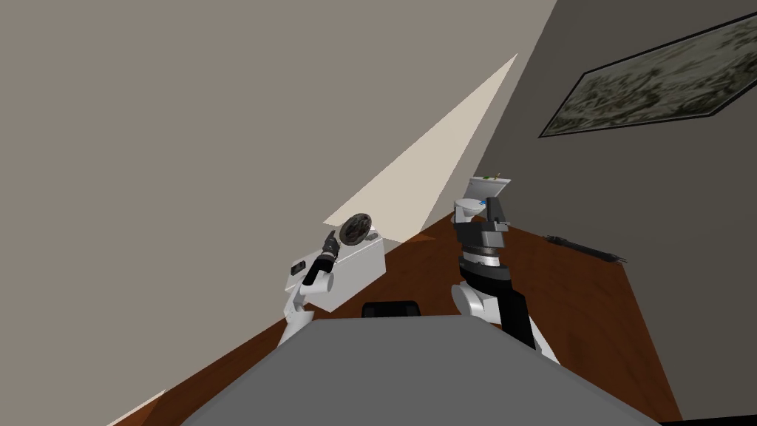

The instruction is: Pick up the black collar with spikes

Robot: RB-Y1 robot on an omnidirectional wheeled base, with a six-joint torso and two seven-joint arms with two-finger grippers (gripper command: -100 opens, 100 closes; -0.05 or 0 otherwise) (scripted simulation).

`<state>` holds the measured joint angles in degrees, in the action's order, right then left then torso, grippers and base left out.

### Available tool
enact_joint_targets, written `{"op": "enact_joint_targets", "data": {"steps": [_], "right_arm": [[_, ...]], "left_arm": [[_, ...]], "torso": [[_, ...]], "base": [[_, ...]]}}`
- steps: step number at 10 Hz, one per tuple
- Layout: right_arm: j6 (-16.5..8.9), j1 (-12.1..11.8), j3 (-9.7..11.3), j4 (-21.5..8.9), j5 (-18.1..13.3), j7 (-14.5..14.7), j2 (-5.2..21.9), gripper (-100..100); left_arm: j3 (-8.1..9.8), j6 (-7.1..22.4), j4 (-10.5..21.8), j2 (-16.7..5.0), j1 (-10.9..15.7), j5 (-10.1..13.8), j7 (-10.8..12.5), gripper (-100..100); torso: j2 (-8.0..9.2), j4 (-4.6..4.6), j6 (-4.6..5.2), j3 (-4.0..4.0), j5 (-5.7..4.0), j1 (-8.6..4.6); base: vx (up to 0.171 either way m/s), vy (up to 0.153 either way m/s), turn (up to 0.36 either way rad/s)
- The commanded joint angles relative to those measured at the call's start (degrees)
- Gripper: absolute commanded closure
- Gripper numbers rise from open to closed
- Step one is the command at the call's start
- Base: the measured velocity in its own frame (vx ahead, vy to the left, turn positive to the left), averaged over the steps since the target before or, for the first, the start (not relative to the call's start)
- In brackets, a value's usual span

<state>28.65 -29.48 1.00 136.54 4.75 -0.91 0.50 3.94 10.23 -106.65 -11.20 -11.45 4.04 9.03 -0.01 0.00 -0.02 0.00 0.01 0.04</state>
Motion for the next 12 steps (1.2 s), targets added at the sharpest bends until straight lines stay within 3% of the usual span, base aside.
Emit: {"op": "enact_joint_targets", "data": {"steps": [1,12], "right_arm": [[0.0,0.0,0.0,0.0,0.0,0.0,0.0,0],[0.0,0.0,0.0,0.0,0.0,0.0,0.0,0]], "left_arm": [[0.02,2.5,0.7,0.1,0.5,0.1,-0.1,-100],[0.17,17.7,9.6,0.9,4.7,1.1,-1.8,-100]], "torso": [[0.00,0.00,0.00,0.00,0.00,0.00],[-0.06,-0.01,-0.01,-0.03,0.00,0.04]], "base": [[0.001,0.005,-0.010],[0.011,0.012,0.008]]}}
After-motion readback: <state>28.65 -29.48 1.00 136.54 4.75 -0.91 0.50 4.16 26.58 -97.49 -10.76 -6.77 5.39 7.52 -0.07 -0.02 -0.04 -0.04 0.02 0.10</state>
